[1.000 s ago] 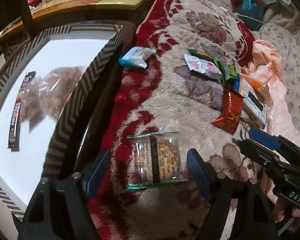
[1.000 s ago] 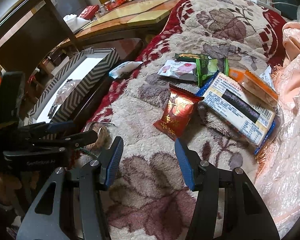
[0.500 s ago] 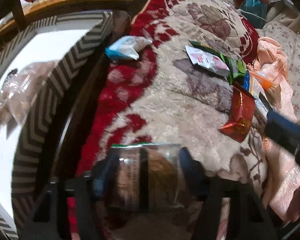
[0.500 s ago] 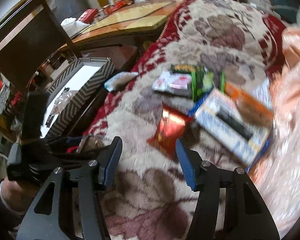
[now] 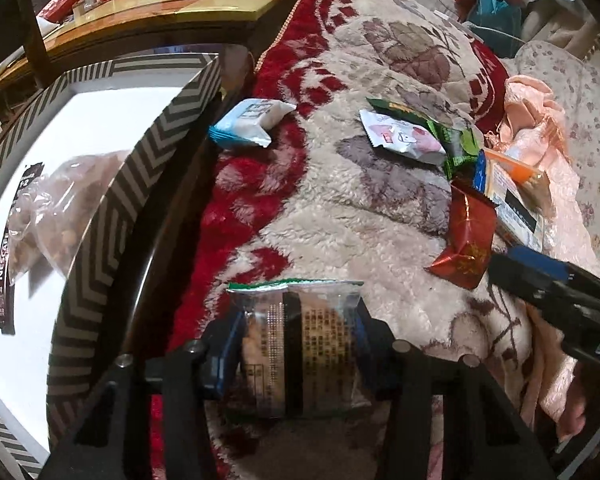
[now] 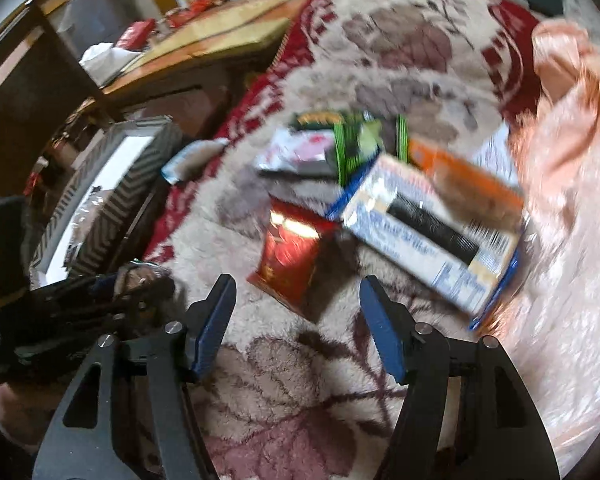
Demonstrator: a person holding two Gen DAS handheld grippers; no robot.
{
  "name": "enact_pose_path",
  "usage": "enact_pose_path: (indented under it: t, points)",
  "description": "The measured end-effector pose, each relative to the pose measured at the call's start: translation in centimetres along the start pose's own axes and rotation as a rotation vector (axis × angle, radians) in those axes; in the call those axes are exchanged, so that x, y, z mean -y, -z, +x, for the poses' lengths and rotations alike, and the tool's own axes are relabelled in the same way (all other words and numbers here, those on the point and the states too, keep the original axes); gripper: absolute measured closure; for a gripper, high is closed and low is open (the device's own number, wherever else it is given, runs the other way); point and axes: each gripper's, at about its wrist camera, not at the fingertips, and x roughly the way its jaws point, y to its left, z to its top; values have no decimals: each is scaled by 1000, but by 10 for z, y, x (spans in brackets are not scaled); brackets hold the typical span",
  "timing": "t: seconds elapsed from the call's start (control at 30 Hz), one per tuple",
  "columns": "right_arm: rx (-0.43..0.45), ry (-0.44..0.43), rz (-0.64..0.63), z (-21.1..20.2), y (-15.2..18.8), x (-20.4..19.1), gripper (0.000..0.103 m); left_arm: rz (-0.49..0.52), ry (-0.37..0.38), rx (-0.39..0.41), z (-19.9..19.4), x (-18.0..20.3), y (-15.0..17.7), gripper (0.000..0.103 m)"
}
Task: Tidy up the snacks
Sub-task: 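Grasp the clear biscuit packet with the left tool while the right tool grasps the red packet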
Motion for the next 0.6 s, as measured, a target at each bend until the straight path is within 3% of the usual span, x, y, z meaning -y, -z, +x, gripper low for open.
enact_pose_path:
  t: [0.07,0.17,0.23,0.3,0.6]
  points:
    - [-6,-17,8,10,-5,-4,38,3,-8,-1,0,0,0,52]
    - [18,24,-4,21,-15,-10,40,5,-17,-7,3,1,0,52]
    - [8,28,-24,32,-21,-13,61,14,-27,-9,3,3,1,52]
    - [0,49,-53,36,-20,-15,71,23,-30,4,-2,4,1,52]
    - [63,-19,-69,-9,-17,-16,71,29,-29,85,-36,2,-5,52]
